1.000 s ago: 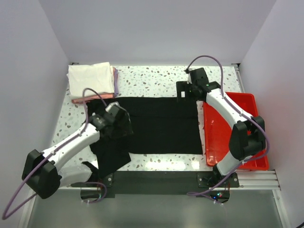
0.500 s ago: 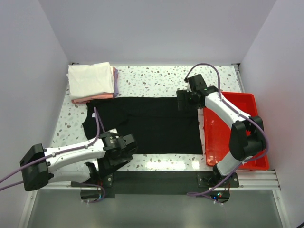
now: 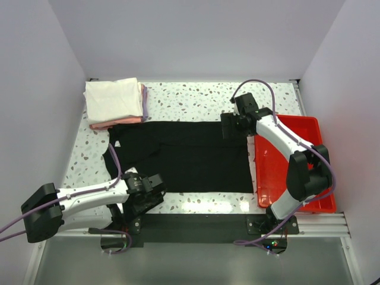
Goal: Fold and stack the t-shirts
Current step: Fold the tshirt
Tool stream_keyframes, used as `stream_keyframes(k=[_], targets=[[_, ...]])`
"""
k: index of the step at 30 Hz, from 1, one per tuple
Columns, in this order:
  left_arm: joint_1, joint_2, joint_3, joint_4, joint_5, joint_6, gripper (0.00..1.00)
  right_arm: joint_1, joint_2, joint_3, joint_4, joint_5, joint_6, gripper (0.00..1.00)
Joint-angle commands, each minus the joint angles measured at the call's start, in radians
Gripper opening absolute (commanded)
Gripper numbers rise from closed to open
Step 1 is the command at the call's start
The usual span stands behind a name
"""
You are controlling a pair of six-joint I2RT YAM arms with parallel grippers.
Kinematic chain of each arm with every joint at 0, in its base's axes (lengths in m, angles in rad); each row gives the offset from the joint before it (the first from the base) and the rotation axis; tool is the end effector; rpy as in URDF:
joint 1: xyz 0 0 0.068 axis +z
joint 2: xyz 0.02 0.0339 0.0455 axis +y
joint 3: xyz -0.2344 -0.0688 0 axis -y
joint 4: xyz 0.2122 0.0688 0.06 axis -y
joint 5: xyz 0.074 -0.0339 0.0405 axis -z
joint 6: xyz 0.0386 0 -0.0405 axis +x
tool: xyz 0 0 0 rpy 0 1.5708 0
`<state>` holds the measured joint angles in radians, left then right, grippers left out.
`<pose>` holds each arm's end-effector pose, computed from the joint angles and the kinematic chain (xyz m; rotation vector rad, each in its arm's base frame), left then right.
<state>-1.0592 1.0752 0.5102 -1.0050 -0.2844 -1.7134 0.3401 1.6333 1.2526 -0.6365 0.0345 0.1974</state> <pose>0.0682 -0.0993 0.1457 -0.9194 2.7092 0.0740 0.2956 0.1032 0.2285 -0.1723 2.5891 0.1526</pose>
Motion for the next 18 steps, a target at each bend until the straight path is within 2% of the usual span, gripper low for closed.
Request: stream_keyframes(k=[1, 4, 10, 15, 16, 18], targets=[[0.05, 0.026, -0.005, 0.058, -0.042, -0.003, 0.54, 0.002, 0.0, 0.007, -0.009, -0.008, -0.012, 0.99], [0.093, 0.014, -0.036, 0.1, -0.027, 0.035, 0.5, 0.004, 0.007, 0.008, -0.011, -0.004, -0.013, 0.99], [0.13, 0.011, -0.056, 0.128, -0.01, 0.078, 0.34, 0.002, -0.009, -0.007, -0.006, 0.005, 0.0, 0.99], [0.133, 0.014, -0.047, 0.12, 0.011, 0.104, 0.11, 0.005, -0.079, -0.064, -0.02, 0.022, 0.04, 0.99], [0.133, 0.012, -0.038, 0.115, 0.014, 0.109, 0.0, 0.016, -0.096, -0.079, -0.035, 0.028, 0.042, 0.99], [0.133, 0.011, -0.018, 0.089, 0.014, 0.132, 0.0, 0.052, -0.144, -0.108, -0.066, 0.062, 0.043, 0.99]])
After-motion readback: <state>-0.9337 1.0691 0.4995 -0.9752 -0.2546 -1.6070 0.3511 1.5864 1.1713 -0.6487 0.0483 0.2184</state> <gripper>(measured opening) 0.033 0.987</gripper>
